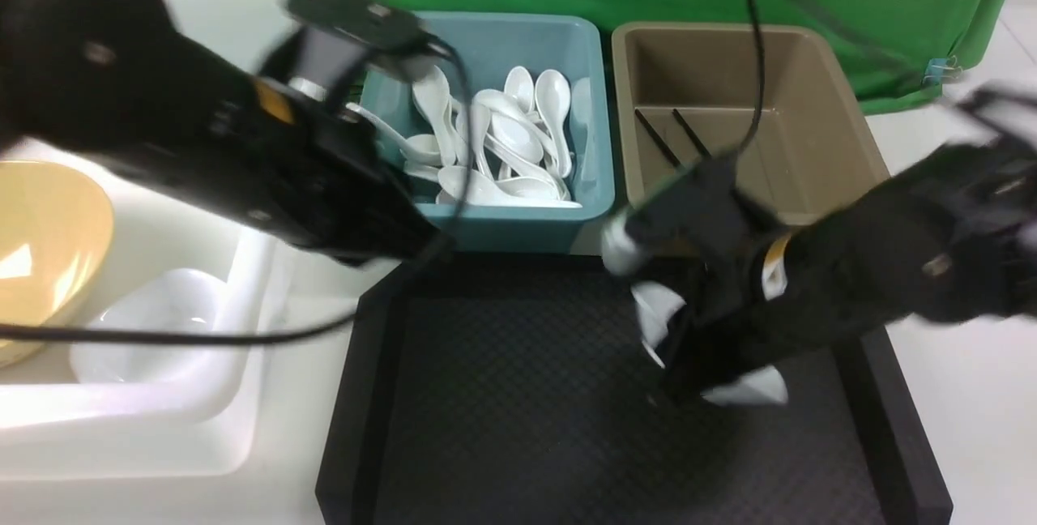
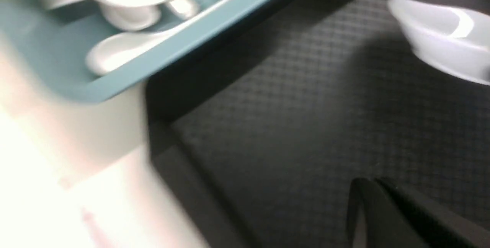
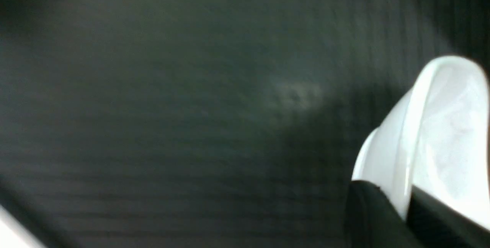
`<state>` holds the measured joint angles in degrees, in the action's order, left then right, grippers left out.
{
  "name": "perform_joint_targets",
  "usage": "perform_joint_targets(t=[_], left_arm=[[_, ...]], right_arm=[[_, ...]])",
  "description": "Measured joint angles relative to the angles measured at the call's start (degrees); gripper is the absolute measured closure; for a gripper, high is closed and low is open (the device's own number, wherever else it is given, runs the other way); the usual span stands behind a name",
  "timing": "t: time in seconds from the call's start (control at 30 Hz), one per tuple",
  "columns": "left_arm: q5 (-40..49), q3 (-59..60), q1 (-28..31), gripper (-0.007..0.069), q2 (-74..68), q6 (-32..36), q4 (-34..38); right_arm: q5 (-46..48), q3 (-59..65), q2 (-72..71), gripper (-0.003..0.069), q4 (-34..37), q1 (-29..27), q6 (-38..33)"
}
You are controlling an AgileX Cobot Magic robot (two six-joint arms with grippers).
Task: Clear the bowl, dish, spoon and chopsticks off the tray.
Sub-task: Use the right arm to put the plate into the large storage box on the left
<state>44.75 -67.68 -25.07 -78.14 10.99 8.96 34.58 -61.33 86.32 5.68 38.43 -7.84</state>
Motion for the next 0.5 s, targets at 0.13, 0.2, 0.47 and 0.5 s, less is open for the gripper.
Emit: perform_joint_targets(t=[0.13,0.2,0.47,0.5], left_arm=[[2.22,-1.31,9.0,0.0622,4.47,-1.22,-0.8],[4.3,-1.65,16.06,0.0622,7.96,-1.61,-0.93],[9.21,-1.76,41.03,0.0622,16.19,-1.72,4.7],[10.88,-1.76,44.58,0.0622,16.55,-1.66,5.76]], right_arm=[[2.89,-10.63,-2.9,0.0631,8.7,0.92,-7.05],[4.72,-19.07,-1.41,0.0632,17.01,0.92,-14.35],[16.08,-50.47,17.63,0.0632,37.66,6.55,-30.12],[17.45,-56.13,22.18,0.0632,37.82,8.06,-29.87]])
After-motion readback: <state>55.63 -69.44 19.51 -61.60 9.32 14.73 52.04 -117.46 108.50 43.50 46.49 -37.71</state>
